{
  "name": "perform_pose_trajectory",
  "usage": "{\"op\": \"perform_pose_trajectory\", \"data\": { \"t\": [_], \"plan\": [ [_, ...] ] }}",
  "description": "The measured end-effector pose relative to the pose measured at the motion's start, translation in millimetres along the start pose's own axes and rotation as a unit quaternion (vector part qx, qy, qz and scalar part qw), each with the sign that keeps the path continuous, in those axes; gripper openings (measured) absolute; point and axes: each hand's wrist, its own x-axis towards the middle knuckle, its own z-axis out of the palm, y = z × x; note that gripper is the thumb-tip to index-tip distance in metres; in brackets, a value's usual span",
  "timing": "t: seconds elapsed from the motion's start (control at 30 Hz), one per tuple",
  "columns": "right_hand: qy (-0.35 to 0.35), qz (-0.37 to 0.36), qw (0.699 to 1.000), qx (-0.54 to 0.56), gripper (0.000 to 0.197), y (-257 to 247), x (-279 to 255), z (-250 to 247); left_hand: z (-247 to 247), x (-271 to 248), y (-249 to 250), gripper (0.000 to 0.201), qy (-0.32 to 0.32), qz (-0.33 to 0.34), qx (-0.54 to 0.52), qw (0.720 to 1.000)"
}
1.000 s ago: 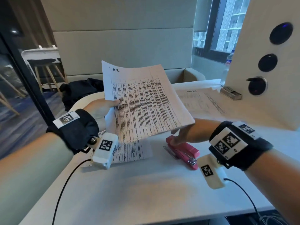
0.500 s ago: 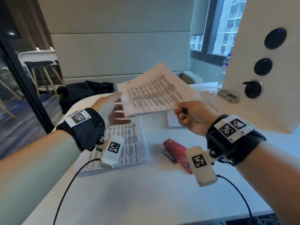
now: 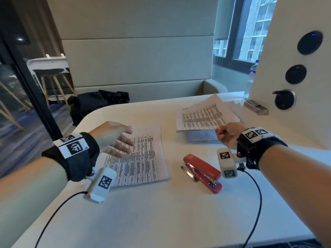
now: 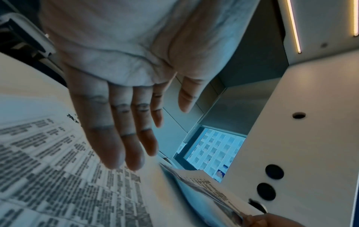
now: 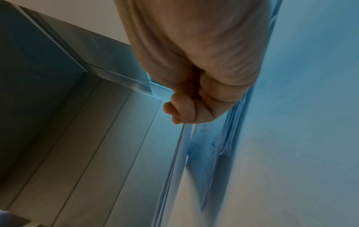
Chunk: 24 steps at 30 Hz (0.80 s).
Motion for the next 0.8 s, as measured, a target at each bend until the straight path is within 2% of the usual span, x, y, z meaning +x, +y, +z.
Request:
{"op": "perform_pose_trajectory", "data": {
  "t": [0.17,0.23,0.27,0.33,0.4,0.5,0.6,0.63,0.67,0.73,0.8],
  "plan": [
    [0.001,0.034,0.998,-0.057,0.014,-4,-10,-13,-6,4,-3,0.025,-0.006,-0.012,0.086,0.996],
    [0.003,0.043,0.986,-0.164,0.020,-11,-18,-16,-8,7,-5,0.024,-0.002,-0.016,0.113,0.994],
    [0.011,0.036,0.968,-0.250,0.027,-14,-23,-16,-10,9,-6,0.024,0.000,-0.019,0.124,0.992],
    [0.025,0.001,0.894,-0.448,0.040,-23,-37,-8,-12,12,-10,0.026,0.006,-0.029,0.143,0.989],
    [0.021,-0.060,0.802,-0.594,0.039,-30,-57,9,-13,15,-13,0.029,0.014,-0.041,0.161,0.986],
    [-0.058,-0.136,0.674,-0.723,0.035,-30,-97,51,-8,18,-13,0.035,0.028,-0.056,0.211,0.975],
    [-0.141,-0.229,0.506,-0.820,0.045,-12,-138,100,-9,18,-17,0.050,0.048,-0.059,0.286,0.955],
    [-0.171,-0.248,0.468,-0.831,0.049,-3,-149,114,-10,19,-19,0.059,0.056,-0.062,0.314,0.946],
    [-0.202,-0.256,0.449,-0.832,0.053,8,-155,124,-10,19,-21,0.065,0.065,-0.064,0.333,0.938],
    [-0.248,-0.255,0.436,-0.827,0.059,31,-159,139,-12,17,-25,0.065,0.080,-0.071,0.356,0.928],
    [-0.261,-0.235,0.417,-0.838,0.063,52,-151,150,-13,17,-28,0.065,0.088,-0.083,0.355,0.927]
  ]
}}
